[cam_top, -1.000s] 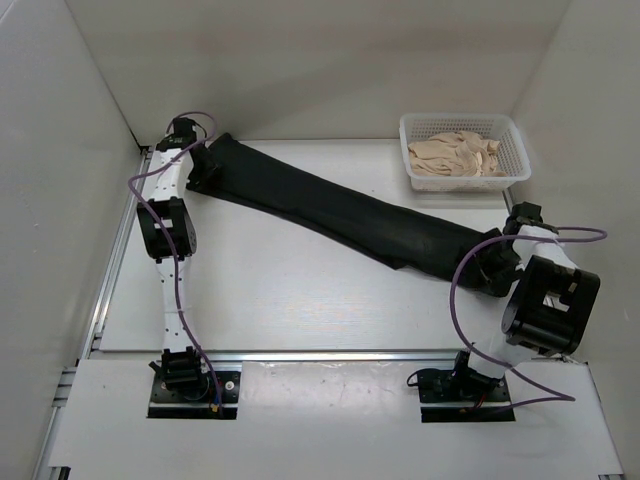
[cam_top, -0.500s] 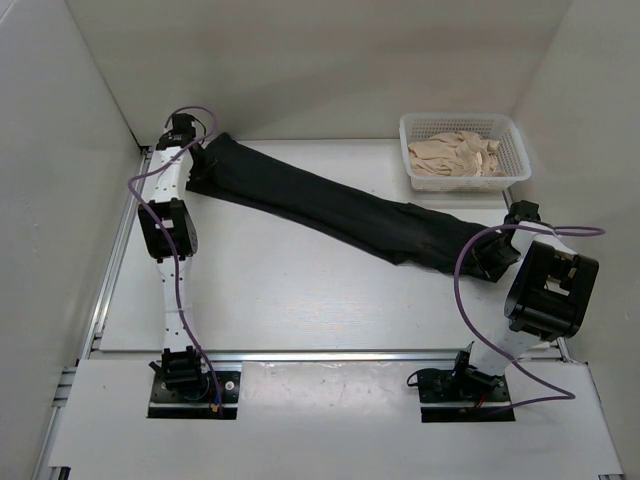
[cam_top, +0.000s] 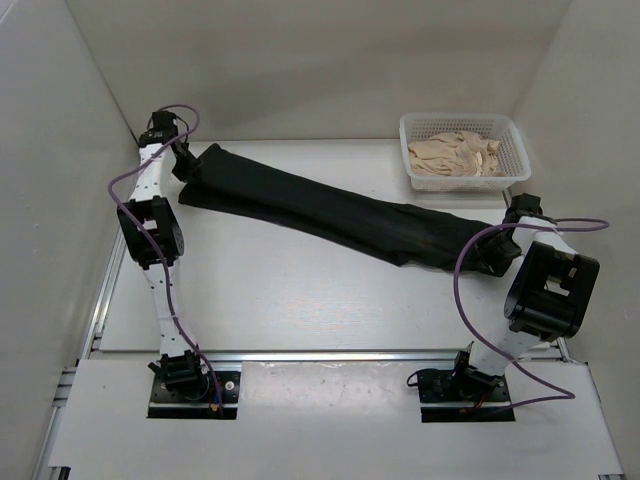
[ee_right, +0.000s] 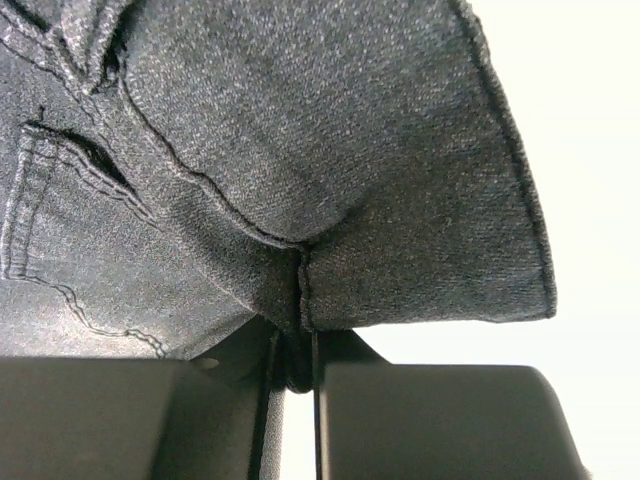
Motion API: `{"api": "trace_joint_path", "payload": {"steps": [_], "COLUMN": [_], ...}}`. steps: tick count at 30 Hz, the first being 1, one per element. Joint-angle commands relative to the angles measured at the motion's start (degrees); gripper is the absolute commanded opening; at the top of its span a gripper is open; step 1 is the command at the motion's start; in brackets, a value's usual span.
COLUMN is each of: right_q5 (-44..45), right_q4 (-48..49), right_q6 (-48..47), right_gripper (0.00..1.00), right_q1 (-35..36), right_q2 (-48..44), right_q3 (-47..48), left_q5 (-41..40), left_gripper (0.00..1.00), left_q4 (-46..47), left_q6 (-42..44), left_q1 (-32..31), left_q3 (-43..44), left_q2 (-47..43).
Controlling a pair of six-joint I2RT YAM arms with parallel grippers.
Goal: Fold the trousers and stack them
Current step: Fold the trousers
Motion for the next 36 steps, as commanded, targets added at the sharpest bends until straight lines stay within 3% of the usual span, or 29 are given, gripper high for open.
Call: {"api": "trace_joint_path", "payload": {"steps": [1,4,6,7,8,12,14,17,18,20,21,23,25,26,30,32,34,35,36], "right_q5": [4.8,5.9,5.9,5.9,5.9,5.9,6.5,6.5,6.5,5.3,4.7,3.6,1.2,0.7,-1.1,-1.1,-1.1,-1.1,-1.1], "right_q4": [-1.7,-1.7,-1.7,-1.7,-1.7,-2.3,-2.9,-3.9,-3.9,-4.5,-4.5,-4.5,-4.5,-3.2,-0.3,0.3,0.9,0.9,0.9], "right_q6": [-1.1,-1.1,-1.7,-1.7,-1.7,-2.3,-3.0,-3.5,-3.5,-4.0,-4.6,-4.6,-4.6,-4.6,-4.0,-4.0,-4.0,-4.0,-4.0], "right_gripper": [0.00,0.00,0.00,0.00,0.00,0.08,0.17,0.32,0.35,0.50,0.53,0.66,0.71,0.71,0.69,0.65,0.49,0.38,0.28], "right_q1": [-1.2,-1.2,-1.7,-1.7,-1.7,-1.7,-1.7,-1.7,-1.7,-1.7,-1.7,-1.7,-1.7,-1.7,-1.7,-1.7,-1.7,-1.7,-1.7], "right_q2": [-2.9,-2.9,-2.9,-2.9,-2.9,-3.4,-4.1,-5.3,-6.0,-6.9,-7.5,-7.5,-7.5,-7.5,-4.9,-3.2,-1.0,-0.5,-0.5], "right_q3": [2.5,2.5,2.5,2.5,2.0,2.0,2.0,2.0,1.3,0.7,-0.1,-0.8,-2.5,-3.0,-4.2,-3.6,-2.1,-1.4,-0.7], "left_q5": [-2.3,-3.5,-4.8,-5.4,-5.4,-5.2,-6.2,-7.6,-7.0,-5.7,-4.8,-3.4,-0.5,0.4,1.6,1.6,1.6,1.6,1.6], "left_gripper": [0.10,0.10,0.23,0.38,0.72,0.79,0.79,0.66,0.66,0.74,0.78,0.95,0.96,0.96,0.78,0.54,0.31,0.11,0.10], "left_q4": [-0.7,-0.7,-0.7,-0.7,-0.7,-2.0,-2.0,-2.0,-2.0,-2.0,-2.0,-1.4,-1.4,-1.4,-0.9,-0.9,-0.9,-0.9,-0.9], "left_q6": [1.3,1.3,1.8,1.8,1.8,1.8,1.8,1.8,1.8,2.4,2.4,2.4,2.9,2.9,2.9,2.3,2.3,2.3,2.3], "left_q1": [2.2,2.2,2.2,2.2,2.8,4.1,4.7,4.7,4.7,4.7,4.7,4.7,4.1,4.1,3.5,3.0,3.0,3.0,3.0], "left_q3": [-1.1,-4.3,-8.0,-9.0,-10.5,-13.6,-15.0,-16.8,-16.8,-15.5,-15.5,-14.0,-11.8,-11.2,-10.5,-10.5,-10.0,-9.3,-9.3], "left_q2": [-4.2,-9.0,-10.9,-11.4,-11.4,-10.0,-10.7,-11.4,-11.4,-10.3,-9.3,-7.6,-4.3,-3.3,-0.6,0.0,0.5,1.0,1.0]}}
